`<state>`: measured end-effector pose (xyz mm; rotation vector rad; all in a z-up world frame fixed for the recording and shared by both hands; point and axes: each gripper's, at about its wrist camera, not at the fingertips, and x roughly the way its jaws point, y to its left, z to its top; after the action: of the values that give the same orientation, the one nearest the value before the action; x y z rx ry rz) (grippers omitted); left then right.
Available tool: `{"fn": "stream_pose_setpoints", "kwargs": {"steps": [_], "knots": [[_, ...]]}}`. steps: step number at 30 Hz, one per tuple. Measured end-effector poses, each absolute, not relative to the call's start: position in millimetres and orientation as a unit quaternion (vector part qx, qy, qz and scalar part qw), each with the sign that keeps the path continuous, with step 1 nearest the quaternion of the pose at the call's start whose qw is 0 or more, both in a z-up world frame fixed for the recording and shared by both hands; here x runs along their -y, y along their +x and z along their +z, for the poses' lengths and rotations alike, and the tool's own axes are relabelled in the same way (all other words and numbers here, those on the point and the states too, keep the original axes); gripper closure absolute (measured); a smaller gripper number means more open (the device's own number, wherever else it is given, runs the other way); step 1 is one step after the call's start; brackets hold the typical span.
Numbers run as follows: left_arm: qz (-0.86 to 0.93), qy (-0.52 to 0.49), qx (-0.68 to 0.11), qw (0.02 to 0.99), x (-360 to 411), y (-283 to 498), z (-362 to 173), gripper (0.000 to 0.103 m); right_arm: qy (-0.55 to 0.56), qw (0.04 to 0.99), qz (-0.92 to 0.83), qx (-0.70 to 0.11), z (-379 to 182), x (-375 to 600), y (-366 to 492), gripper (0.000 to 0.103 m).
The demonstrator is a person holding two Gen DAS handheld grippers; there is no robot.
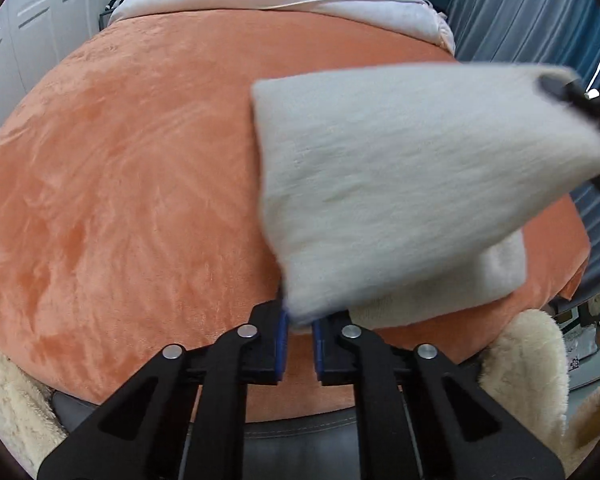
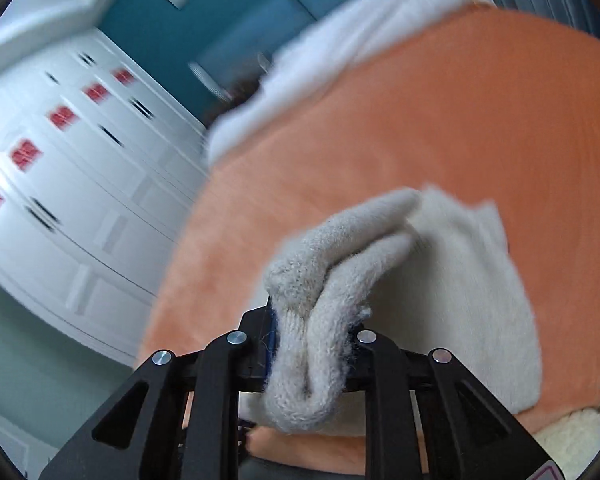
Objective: Fold small clothes
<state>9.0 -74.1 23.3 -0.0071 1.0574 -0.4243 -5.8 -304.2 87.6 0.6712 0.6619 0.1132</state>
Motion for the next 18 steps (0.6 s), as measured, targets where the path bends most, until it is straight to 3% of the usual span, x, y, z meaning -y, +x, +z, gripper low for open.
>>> {"fn": "stream_pose_setpoints", "kwargs": {"steps": [2, 6, 7, 12, 15, 18], "knots": [[-0.211, -0.004, -0.504, 0.837, 80, 7, 23, 0.094, 0.301, 0.903, 0.021, -0.307, 91, 315, -23, 0.085], [-0.205, 0.012, -0.534, 0.820, 96, 11, -3, 0.095, 0.305, 0.826, -0.074, -0.468, -34, 354, -11, 0.086], [-0.202, 0.013, -0.541, 0.816, 98, 11, -8, 0.095, 0.343, 0.817, -0.058, -0.460, -53, 361, -19, 0.086], [-0.217, 0.018, -0.515, 0.829, 92, -4, 16, 0.090, 0.332, 0.828, -0.053, -0.449, -27, 356, -26, 0.077], [-0.232, -0.014, -0.497, 0.836, 77, -9, 45, 0.090, 0.305, 0.844, -0.063, -0.437, -6, 352, -33, 0.065], [-0.217, -0.032, -0.464, 0.858, 67, -12, 74, 0.069, 0.291, 0.865, -0.086, -0.400, 20, 359, -42, 0.051]]}}
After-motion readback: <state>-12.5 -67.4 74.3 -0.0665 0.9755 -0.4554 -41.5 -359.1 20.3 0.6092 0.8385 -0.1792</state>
